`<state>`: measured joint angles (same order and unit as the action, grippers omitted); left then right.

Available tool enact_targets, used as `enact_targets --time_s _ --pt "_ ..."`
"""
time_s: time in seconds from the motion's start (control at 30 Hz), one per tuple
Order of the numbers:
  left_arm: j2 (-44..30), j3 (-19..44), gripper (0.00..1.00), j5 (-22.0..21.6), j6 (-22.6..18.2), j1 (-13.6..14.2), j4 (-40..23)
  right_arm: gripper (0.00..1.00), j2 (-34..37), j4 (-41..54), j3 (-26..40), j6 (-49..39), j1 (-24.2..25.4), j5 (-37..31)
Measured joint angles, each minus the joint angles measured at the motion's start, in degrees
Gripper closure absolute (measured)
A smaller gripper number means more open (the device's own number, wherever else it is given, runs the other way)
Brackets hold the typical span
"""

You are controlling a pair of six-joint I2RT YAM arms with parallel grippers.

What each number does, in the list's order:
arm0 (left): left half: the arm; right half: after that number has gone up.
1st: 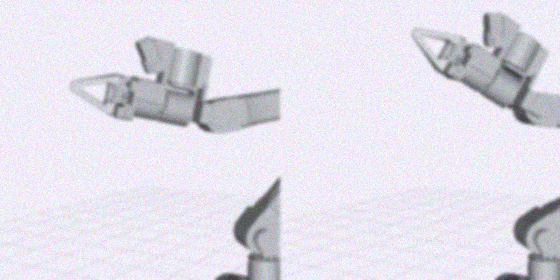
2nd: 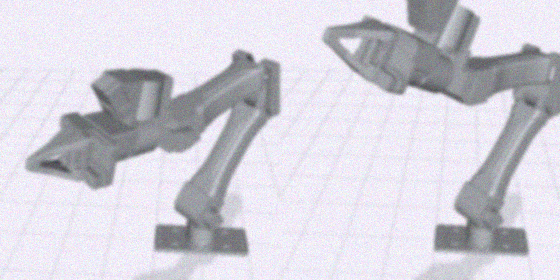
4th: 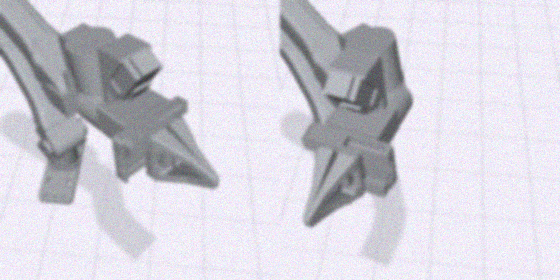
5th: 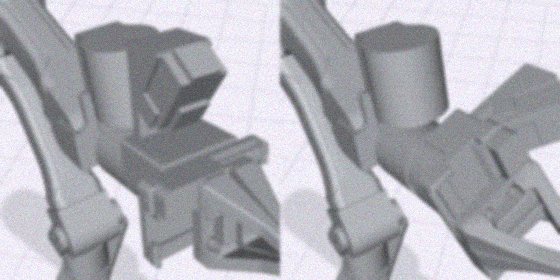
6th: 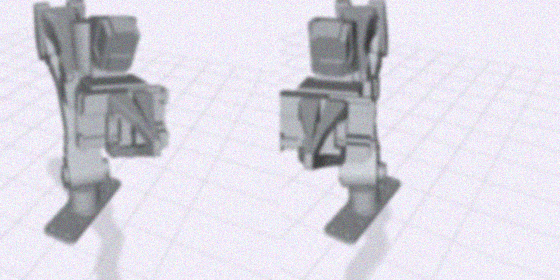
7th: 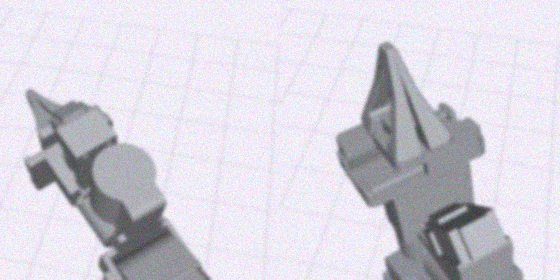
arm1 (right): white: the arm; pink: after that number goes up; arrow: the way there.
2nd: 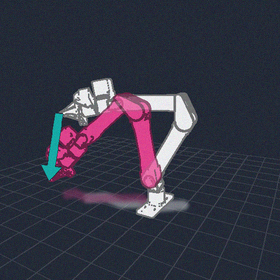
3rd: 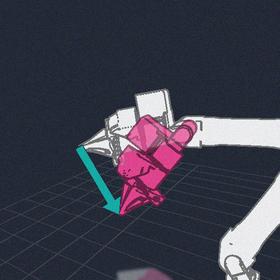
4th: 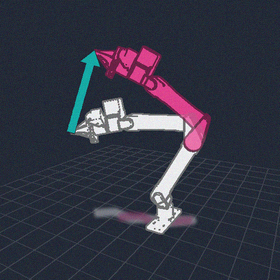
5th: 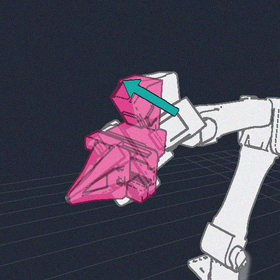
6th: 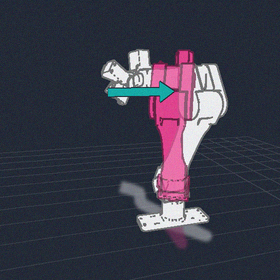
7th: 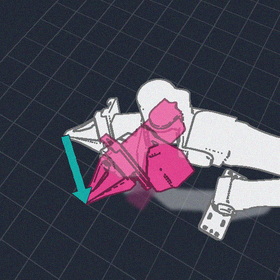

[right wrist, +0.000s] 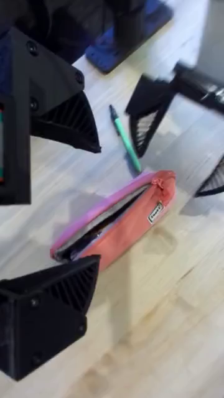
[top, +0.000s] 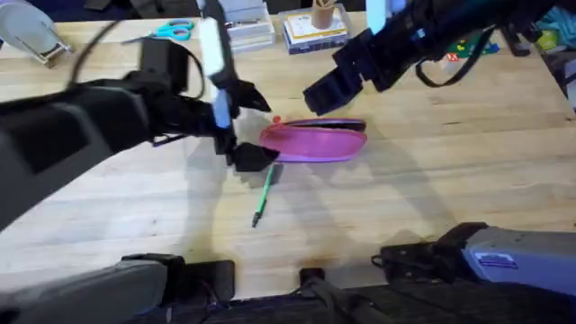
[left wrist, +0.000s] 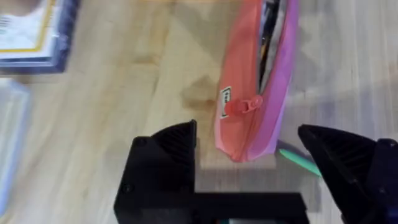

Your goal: Unzip the bag, pick up the pens from the table one at a time and place them inside, then zip the bag closed.

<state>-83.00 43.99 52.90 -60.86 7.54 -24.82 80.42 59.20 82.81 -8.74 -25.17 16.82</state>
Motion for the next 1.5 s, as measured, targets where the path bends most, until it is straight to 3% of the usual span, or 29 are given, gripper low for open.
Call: enact_targets --time_s 0.3,0.47,0.67,0.83,0.87,1.07,1.1,1.37,1.5 --pt "14.0 0.0 0.008 0.0 0.0 -8.9 -6.4 0.004 -0.2 1.1 0.9 -16.9 0.0 -0.3" --pt "18.9 0.0 0.008 0.0 0.0 -12.9 -9.1 0.004 -0.2 -1.1 0.9 -25.2 0.0 -4.8" --pt "20.7 0.0 0.008 0.0 0.0 -14.1 -9.7 0.004 -0.2 -2.0 0.9 -34.3 0.0 -7.9" --pt "20.7 0.0 0.009 0.0 0.0 -14.1 -9.9 0.004 -0.2 1.4 0.9 -36.0 -0.2 -7.1" --pt "20.7 0.0 0.008 0.0 0.0 -14.1 -9.9 0.05 -0.2 1.3 0.9 -36.0 -0.2 -6.7" --pt "20.7 0.0 0.008 0.0 0.0 -14.1 -9.9 0.898 -0.2 2.3 0.9 -34.9 -0.2 -4.2" --pt "20.7 0.0 0.008 0.0 0.0 -14.1 -9.9 0.951 -0.2 2.3 0.9 -34.7 -0.2 -3.9" --pt "20.7 0.0 0.008 0.0 0.0 -14.1 -9.9 0.968 1.6 5.0 0.9 -34.6 -0.2 -3.4" --pt "20.7 0.0 0.009 0.0 0.0 -14.1 -9.9 0.968 7.1 6.6 0.9 -34.6 -0.2 -3.4"
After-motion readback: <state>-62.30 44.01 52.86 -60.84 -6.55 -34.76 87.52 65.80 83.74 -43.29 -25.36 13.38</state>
